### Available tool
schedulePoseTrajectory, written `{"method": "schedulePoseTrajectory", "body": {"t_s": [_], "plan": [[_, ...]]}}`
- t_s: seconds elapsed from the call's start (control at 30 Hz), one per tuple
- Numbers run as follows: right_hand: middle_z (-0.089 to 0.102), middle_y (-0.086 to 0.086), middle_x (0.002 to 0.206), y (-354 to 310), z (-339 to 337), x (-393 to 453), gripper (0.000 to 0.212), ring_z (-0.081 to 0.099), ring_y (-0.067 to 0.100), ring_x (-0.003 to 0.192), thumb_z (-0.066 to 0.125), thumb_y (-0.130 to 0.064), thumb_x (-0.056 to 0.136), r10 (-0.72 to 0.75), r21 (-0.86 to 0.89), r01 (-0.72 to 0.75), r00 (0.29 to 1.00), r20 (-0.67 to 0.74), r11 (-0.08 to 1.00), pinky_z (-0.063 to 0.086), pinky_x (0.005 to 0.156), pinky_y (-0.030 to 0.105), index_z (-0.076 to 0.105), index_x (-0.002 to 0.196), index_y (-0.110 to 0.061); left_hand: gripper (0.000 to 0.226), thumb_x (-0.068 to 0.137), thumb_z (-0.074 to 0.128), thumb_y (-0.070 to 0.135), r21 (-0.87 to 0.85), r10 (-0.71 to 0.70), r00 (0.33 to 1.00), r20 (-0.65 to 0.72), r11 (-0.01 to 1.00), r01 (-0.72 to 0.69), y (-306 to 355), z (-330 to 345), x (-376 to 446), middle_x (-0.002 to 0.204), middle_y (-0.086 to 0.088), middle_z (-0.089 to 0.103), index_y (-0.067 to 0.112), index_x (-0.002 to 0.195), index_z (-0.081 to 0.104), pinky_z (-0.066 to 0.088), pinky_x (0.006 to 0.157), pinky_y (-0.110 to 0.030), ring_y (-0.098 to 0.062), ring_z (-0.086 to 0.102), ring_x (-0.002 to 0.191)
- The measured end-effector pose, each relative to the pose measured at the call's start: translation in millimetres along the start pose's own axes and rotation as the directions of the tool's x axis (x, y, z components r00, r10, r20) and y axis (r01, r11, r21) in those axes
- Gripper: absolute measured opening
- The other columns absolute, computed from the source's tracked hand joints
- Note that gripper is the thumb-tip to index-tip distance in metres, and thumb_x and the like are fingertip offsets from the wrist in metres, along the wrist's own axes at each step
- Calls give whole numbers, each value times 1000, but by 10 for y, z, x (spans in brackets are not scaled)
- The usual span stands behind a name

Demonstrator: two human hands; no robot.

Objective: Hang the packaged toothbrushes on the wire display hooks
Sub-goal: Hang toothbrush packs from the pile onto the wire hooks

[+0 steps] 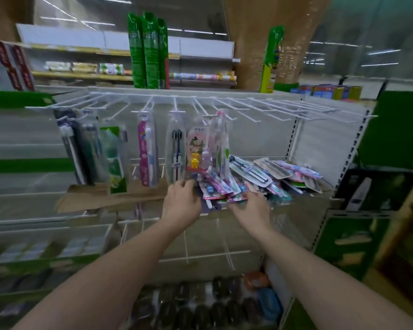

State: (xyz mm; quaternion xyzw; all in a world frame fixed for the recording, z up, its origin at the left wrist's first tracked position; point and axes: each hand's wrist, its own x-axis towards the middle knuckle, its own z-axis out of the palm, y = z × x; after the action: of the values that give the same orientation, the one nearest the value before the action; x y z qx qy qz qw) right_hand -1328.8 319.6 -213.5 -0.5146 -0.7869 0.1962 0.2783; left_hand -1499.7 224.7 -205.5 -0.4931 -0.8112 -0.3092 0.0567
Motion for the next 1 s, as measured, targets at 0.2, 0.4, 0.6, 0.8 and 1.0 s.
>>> {"method": "schedulePoseTrajectory", "body": {"t_s": [0.2, 0.4, 0.6, 0.8, 1.0], "plan": [[53, 7, 127, 99, -73, -159, 52, 51, 29, 119, 71, -48, 89, -23, -94, 24, 1000, 13, 995, 44, 98, 37, 60, 129, -18, 42, 87, 56, 22, -30, 5, 999, 38, 1000, -4, 100, 49, -80, 124, -12, 57, 15, 129, 60, 46, 97, -43, -37, 49, 120], [53, 5, 137, 4, -173, -232, 56, 48, 28, 126, 66, -46, 92, -74, -160, 76, 997, 17, 984, 43, 104, 40, 54, 141, -21, 44, 88, 57, 25, -23, 2, 998, 70, 1000, 0, 200, -51, -172, 125, -8, 57, 20, 131, 59, 47, 100, -46, -33, 48, 121], [53, 3, 139, -6, -169, -331, 56, 48, 27, 126, 67, -43, 92, -91, -157, 91, 996, 5, 983, 45, 103, 44, 54, 143, -24, 41, 91, 60, 26, -16, 21, 998, 66, 1000, -20, 281, -99, -196, 127, -8, 57, 19, 132, 58, 48, 100, -44, -30, 49, 120], [57, 2, 133, 66, -182, -242, 50, 51, 27, 122, 67, -42, 92, -72, -125, 71, 997, 0, 990, 48, 99, 42, 59, 138, -26, 49, 92, 61, 27, 8, 13, 996, 87, 1000, -14, 288, -31, -163, 134, -8, 55, 20, 140, 54, 46, 103, -43, -31, 46, 125], [69, 4, 99, 89, -154, 39, 38, 64, 23, 89, 70, -38, 90, -72, -92, 71, 997, -10, 993, 51, 70, 31, 69, 121, -16, 47, 92, 61, 29, 2, -23, 996, 83, 1000, 23, 364, 56, 43, 131, -7, 56, 19, 138, 54, 48, 99, -43, -30, 49, 122]]}}
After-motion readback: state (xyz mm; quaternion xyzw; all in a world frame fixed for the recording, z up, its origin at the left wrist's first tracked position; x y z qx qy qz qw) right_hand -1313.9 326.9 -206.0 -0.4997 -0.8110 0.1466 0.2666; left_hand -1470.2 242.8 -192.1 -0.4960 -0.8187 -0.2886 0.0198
